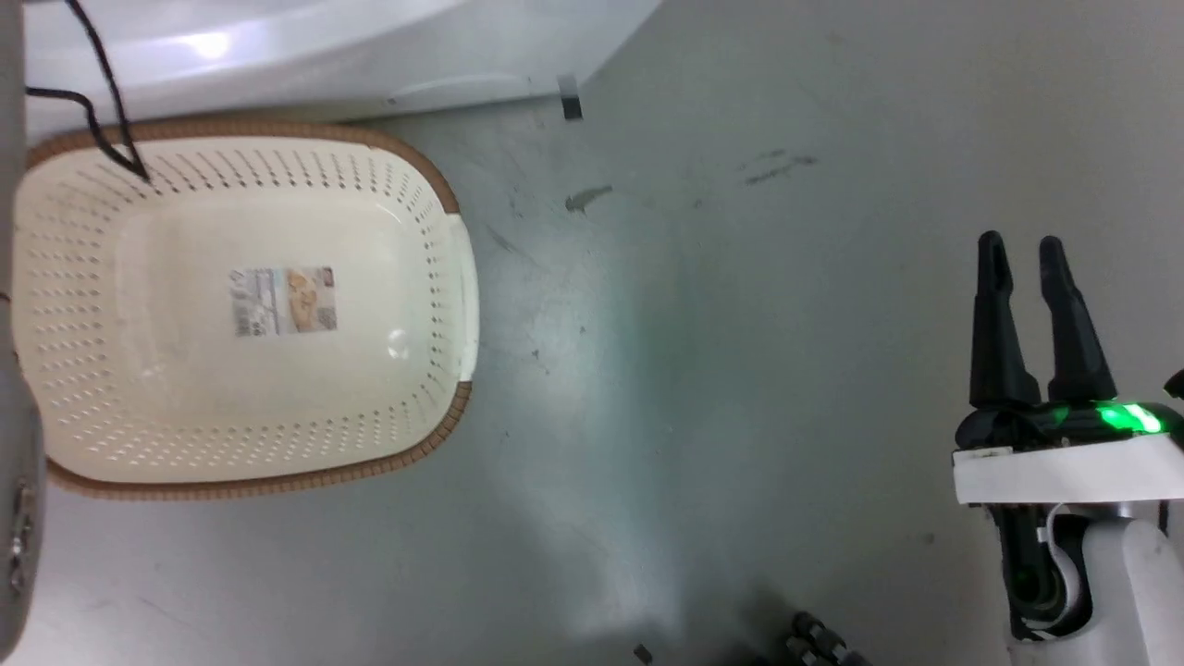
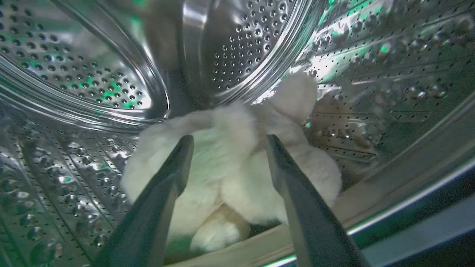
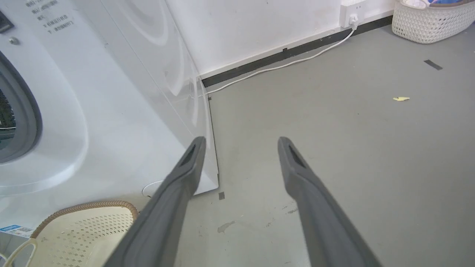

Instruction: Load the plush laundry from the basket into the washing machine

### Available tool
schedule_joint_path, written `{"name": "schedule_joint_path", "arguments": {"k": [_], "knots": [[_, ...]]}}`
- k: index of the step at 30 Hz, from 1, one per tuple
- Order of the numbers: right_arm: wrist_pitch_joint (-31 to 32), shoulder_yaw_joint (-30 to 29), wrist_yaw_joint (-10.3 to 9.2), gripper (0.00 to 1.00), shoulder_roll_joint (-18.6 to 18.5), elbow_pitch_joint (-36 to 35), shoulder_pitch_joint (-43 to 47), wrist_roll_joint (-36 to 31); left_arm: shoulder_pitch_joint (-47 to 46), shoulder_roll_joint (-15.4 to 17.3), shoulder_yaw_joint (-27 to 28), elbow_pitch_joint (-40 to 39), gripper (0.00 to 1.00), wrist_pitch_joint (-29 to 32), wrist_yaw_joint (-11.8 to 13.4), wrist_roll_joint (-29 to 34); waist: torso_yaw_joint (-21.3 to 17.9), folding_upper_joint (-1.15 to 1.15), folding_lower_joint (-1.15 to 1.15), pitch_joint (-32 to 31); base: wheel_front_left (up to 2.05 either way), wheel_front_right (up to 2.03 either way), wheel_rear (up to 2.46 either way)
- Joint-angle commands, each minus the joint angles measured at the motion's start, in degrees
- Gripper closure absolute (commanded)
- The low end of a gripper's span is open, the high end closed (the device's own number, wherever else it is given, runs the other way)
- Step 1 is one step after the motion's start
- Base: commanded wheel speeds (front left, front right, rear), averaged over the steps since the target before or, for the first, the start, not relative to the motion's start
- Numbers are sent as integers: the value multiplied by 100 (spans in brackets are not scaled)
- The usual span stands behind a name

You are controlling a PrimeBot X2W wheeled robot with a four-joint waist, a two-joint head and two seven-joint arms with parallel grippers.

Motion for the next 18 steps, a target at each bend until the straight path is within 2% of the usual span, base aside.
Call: {"name": "schedule_joint_path", "arguments": {"k": [1, 6, 11, 14, 18], "knots": [[-24, -51, 3, 0, 5, -34, 13, -58, 116, -33, 21, 47, 0, -157, 35, -73, 104, 0, 0, -218, 0, 0, 0], [-24, -182, 3, 0, -37, -41, 206, -264, 668, -192, 243, 162, 0, -907, -3, -459, 336, 0, 0, -876, 0, 0, 0], [-24, -270, 3, 0, -95, -66, 525, -508, 1573, -394, 334, -46, 0, -1178, -182, -756, 630, 0, 0, -1711, 0, 0, 0], [-24, -288, 3, 0, -96, -102, 767, -675, 2370, -540, 432, -693, 0, -1194, -359, -1021, 807, 0, 0, -2220, 0, 0, 0], [-24, -327, 3, 0, -68, -147, 1107, -828, 3637, -679, 585, -1762, 0, -1196, -424, -1293, 1093, 0, 0, -2840, 0, 0, 0]]}}
